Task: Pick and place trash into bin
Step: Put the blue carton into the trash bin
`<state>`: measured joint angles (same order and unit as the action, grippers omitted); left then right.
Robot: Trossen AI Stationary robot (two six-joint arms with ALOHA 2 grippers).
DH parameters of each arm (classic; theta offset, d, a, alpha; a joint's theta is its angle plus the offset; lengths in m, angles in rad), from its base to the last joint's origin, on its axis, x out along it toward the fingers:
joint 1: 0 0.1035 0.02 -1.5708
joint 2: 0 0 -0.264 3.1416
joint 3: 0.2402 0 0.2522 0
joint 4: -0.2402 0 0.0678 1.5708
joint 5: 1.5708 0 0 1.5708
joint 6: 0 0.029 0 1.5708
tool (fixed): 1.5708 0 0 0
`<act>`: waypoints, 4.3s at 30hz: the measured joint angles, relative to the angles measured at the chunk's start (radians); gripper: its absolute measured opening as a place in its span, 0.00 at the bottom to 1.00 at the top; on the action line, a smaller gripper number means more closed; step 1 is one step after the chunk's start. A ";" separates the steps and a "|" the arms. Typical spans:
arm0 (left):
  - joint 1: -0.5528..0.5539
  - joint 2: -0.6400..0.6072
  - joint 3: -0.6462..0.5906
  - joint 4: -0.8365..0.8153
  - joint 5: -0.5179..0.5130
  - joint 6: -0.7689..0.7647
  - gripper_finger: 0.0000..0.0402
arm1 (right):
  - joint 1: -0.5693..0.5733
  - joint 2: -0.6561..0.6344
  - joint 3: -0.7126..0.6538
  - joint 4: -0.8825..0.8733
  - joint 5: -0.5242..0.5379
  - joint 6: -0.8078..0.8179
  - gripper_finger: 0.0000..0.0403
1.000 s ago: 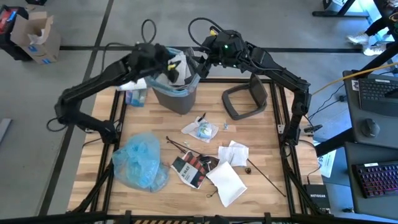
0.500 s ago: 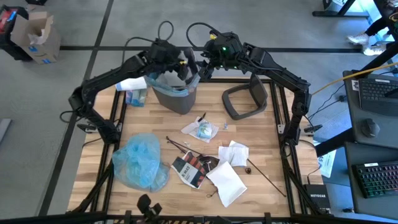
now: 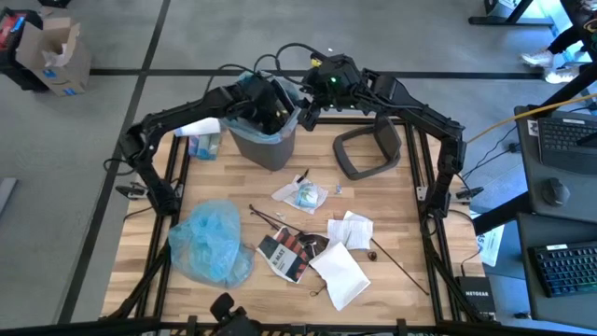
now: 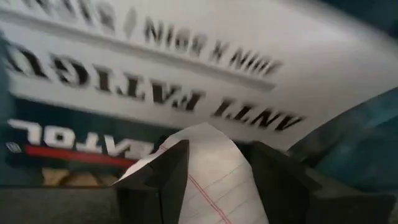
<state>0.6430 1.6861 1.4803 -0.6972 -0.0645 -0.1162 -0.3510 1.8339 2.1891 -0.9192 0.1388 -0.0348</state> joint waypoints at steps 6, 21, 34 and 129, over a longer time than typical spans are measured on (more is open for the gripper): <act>0.000 0.041 -0.001 -0.041 -0.002 0.000 0.41 | 0.000 0.000 0.000 -0.006 0.000 0.000 0.46; -0.022 -0.255 0.038 0.061 -0.002 0.025 0.41 | 0.000 0.000 0.000 -0.013 0.000 0.002 0.46; -0.010 -0.156 0.037 0.375 0.017 0.103 0.41 | 0.004 0.000 0.000 -0.012 -0.001 0.011 0.46; -0.423 -0.870 -0.540 -0.075 -0.106 -0.239 0.41 | 0.266 -0.208 -1.208 0.570 -0.268 0.520 0.46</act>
<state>0.2203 0.8157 0.9401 -0.7720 -0.1707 -0.3556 -0.0851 1.6257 0.9813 -0.3496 -0.1290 0.4855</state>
